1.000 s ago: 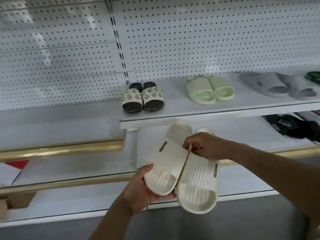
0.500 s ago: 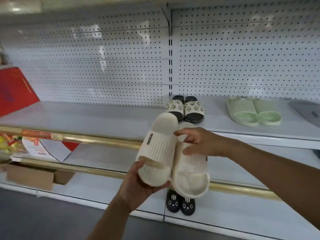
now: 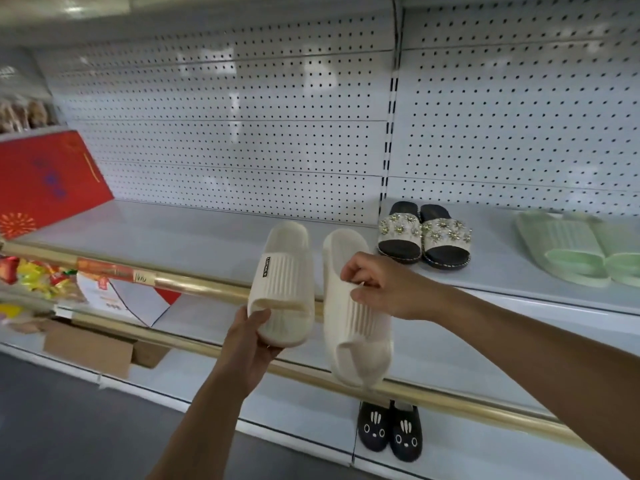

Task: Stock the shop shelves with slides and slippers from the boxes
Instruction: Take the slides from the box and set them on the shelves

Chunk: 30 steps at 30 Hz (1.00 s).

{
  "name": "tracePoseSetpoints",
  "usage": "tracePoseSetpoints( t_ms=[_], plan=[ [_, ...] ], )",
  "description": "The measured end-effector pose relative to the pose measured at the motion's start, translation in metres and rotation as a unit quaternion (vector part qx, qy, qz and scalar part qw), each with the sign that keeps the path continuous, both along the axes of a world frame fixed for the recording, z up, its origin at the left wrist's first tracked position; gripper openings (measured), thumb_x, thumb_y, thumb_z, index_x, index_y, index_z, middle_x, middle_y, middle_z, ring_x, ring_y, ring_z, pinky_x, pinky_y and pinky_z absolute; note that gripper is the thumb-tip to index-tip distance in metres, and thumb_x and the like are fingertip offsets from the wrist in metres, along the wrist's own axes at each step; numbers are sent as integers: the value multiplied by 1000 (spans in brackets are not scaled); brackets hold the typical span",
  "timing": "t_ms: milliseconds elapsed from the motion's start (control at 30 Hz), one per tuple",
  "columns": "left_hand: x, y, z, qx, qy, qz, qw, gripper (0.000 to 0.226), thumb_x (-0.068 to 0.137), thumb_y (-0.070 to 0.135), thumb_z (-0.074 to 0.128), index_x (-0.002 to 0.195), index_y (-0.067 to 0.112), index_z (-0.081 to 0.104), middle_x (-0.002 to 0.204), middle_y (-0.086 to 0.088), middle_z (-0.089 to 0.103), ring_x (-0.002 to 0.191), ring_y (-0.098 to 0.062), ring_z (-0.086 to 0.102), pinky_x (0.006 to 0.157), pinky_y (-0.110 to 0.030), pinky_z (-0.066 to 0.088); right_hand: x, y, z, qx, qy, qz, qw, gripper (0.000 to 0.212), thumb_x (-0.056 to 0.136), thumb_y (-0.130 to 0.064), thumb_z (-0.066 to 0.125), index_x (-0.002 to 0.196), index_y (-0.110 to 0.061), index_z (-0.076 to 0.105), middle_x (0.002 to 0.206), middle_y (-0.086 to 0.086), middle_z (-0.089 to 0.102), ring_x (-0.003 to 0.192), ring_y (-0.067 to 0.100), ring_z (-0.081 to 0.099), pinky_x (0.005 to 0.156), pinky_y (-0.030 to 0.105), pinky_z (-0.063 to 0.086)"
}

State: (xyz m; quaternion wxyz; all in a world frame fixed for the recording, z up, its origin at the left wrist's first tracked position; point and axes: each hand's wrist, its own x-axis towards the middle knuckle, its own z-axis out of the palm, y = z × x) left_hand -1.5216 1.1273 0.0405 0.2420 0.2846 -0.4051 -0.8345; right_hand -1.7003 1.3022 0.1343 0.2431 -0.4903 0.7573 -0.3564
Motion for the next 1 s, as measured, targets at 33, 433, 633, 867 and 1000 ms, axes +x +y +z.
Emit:
tracePoseSetpoints(
  t_ms=[33, 433, 633, 867, 1000],
  plan=[
    [-6, -17, 0, -7, -10, 4, 1000, 36, 94, 6, 48, 130, 13, 48, 130, -19, 53, 117, -41, 53, 84, -54, 54, -4, -16, -2, 8, 10, -2, 1000, 19, 91, -11, 58, 99, -28, 52, 109, -6, 67, 91, 5, 61, 79, 25, 48],
    [-79, -200, -6, -33, -90, -43, 994, 35, 95, -1, 49, 129, 4, 48, 119, -19, 57, 101, -35, 57, 73, -45, 55, -97, -187, -39, 116, 99, -147, 977, 30, 92, -11, 55, 121, -17, 61, 125, -1, 62, 112, 14, 56, 93, 25, 43],
    [-120, -222, -21, -40, -120, -93, 988, 36, 95, 2, 52, 131, 5, 49, 124, -18, 57, 105, -31, 58, 77, -38, 53, -124, -222, -61, 134, 97, -219, 962, 28, 92, -17, 57, 119, -20, 64, 122, -2, 65, 112, 17, 59, 101, 32, 44],
    [-159, -232, -30, -31, -133, -105, 985, 41, 93, -3, 56, 132, 5, 47, 118, -18, 59, 98, -26, 60, 71, -33, 51, -120, -231, -75, 156, 141, -253, 944, 28, 97, -21, 46, 119, -28, 63, 119, -10, 65, 115, 13, 56, 107, 37, 32],
    [-181, -241, -39, -138, -198, -123, 963, 50, 86, 5, 70, 132, 6, 50, 121, -17, 60, 104, -31, 61, 73, -40, 56, -119, -230, -74, 156, 136, -262, 943, 34, 97, -31, 49, 130, -25, 56, 130, -5, 60, 123, 16, 50, 109, 37, 30]
  ],
)
